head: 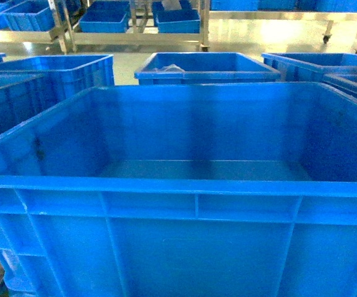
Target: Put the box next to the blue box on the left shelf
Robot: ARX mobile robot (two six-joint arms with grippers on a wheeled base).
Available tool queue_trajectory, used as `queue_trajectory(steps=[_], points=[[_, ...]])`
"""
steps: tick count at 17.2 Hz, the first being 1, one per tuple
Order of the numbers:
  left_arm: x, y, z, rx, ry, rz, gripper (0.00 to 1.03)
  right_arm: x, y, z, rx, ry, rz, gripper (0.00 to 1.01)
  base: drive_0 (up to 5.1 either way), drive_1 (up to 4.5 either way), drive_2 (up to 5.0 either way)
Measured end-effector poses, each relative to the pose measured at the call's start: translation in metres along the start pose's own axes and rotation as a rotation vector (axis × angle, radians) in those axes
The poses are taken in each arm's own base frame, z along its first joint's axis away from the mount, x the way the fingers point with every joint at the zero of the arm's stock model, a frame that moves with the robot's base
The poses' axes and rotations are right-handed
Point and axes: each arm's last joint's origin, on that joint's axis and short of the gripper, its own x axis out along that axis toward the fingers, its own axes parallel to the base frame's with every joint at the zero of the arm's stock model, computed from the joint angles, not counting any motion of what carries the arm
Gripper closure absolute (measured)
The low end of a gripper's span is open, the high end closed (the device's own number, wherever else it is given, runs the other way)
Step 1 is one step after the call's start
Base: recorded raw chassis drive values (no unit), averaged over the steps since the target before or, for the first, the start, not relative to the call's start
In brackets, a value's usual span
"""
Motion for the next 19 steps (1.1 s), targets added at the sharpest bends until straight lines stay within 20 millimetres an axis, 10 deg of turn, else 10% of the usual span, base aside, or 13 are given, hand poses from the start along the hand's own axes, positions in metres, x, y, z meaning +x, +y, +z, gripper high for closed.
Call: queue_trajectory(steps=[7,11,19], points=[[0.0000,0.0000,0.0001,0.000,-0.001,0.000,0.20,0.0000,0.0000,0.0000,0.000,0.000,0.000,0.17,0.0,0.00,0.0],[0.0000,0.0000,0.0001,0.001,-0.001,0.000,0.03,0.0000,0.0000,0.0000,0.000,0.000,0.000,0.01,0.0,0.00,0.0],[0.0000,0.0000,0.0001,0.001,-0.001,0.000,0.05,0.0000,0.0000,0.0000,0.000,0.000,0.000,0.03,0.0,0.00,0.0]])
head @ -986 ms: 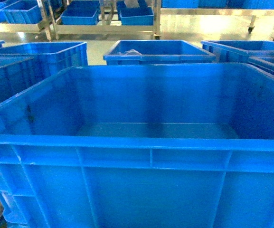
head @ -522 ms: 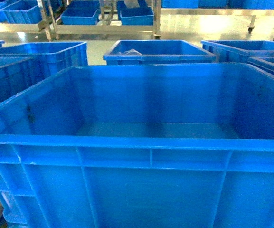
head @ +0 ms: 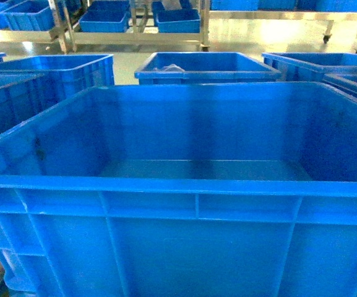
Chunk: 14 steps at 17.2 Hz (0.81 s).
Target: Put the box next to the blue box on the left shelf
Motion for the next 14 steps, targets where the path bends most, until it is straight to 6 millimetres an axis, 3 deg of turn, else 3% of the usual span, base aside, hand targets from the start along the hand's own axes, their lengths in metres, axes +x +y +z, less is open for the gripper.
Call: queue_trajectory(steps=[14], points=[[0.0000,0.0000,0.0000,0.000,0.000,0.000,0.05,0.0000,0.0000,0.0000,0.000,0.000,0.000,0.03,0.0,0.00,0.0]])
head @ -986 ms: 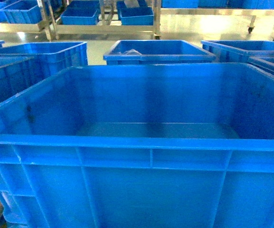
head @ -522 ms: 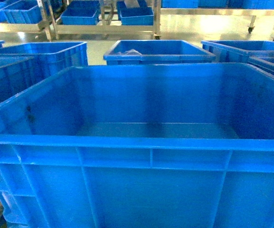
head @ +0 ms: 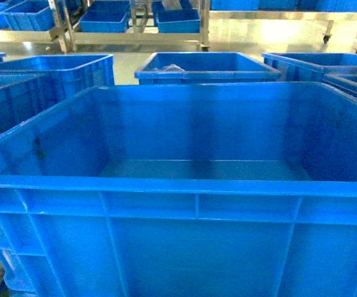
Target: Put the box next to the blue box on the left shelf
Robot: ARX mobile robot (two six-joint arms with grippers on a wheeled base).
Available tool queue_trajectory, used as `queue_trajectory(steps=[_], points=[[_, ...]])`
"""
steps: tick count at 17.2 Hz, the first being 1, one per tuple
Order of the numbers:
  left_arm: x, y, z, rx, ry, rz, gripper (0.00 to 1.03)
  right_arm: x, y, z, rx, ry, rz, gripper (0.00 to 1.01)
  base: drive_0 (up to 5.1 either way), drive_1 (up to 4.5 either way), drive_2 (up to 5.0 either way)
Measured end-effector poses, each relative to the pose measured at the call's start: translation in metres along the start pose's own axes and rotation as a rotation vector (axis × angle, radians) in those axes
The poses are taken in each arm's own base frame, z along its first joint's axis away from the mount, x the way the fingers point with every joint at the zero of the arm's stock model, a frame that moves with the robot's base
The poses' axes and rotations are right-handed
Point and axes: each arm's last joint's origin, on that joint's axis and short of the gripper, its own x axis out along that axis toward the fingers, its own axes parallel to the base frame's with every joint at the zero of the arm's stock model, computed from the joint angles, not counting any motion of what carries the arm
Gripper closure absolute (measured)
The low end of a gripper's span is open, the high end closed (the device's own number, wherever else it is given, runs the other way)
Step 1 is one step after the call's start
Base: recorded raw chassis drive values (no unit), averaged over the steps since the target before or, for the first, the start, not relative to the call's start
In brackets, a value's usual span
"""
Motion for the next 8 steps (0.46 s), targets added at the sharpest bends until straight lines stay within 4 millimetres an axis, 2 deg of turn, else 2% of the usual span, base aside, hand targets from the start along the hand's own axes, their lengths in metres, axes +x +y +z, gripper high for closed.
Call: queue_trajectory(steps=[8], points=[[0.0000,0.0000,0.0000,0.000,0.000,0.000,0.05,0.0000,0.0000,0.0000,0.000,0.000,0.000,0.03,0.0,0.00,0.0]])
